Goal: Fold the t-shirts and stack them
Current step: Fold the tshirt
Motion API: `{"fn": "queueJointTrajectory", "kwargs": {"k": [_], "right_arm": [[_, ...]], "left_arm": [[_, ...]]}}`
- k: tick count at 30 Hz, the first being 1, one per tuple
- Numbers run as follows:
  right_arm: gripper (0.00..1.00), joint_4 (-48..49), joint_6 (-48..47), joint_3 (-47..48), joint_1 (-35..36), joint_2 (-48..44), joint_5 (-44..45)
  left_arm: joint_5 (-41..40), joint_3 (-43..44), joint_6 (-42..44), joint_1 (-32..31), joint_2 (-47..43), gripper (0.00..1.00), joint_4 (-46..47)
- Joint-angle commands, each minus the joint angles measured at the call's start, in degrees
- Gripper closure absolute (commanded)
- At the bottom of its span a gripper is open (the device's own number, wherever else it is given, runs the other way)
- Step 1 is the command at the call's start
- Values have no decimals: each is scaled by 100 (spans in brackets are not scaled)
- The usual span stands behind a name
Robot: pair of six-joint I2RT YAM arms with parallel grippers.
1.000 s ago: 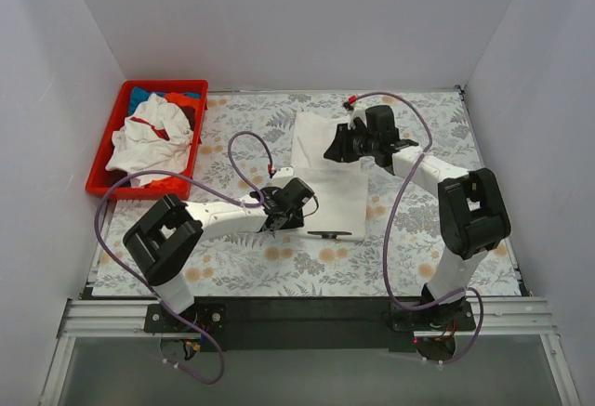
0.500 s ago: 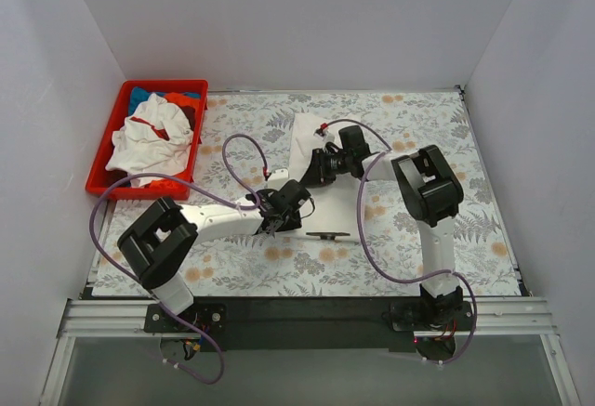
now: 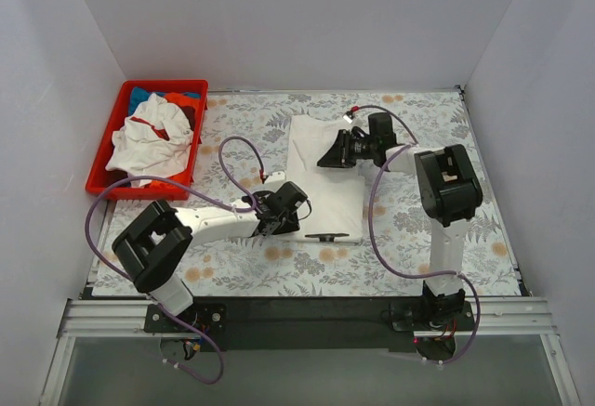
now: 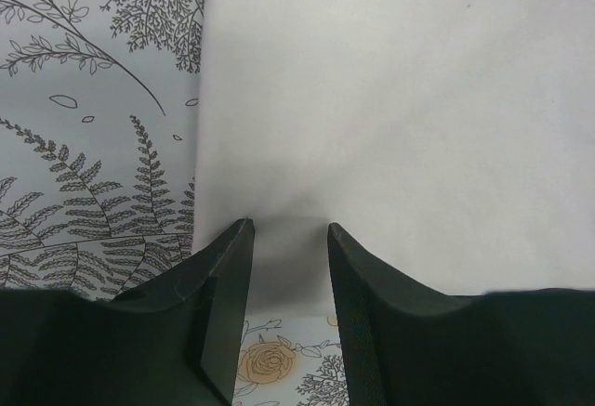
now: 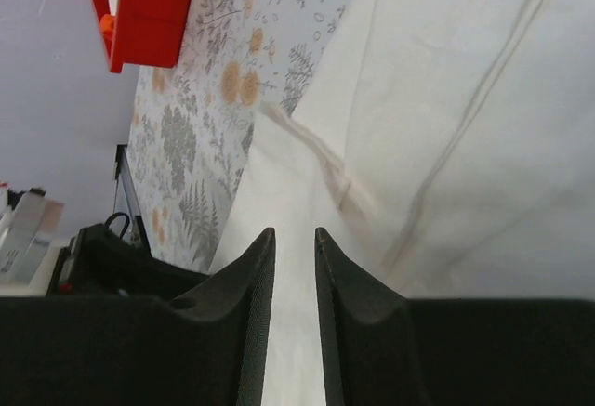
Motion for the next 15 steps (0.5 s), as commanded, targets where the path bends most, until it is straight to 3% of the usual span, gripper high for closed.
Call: {"fn": "queueJointTrajectory", "kwargs": {"k": [1, 7, 15], "right_arm": [[70, 252, -13, -701, -110, -817, -334], [69, 454, -241, -1809, -532, -862, -238], [69, 454, -339, -1793, -805, -711, -254]], "left_arm": [[213, -249, -64, -8, -92, 63, -671], [212, -302, -143, -8, -233, 63, -732], [248, -521, -293, -8, -593, 62, -1022]]}}
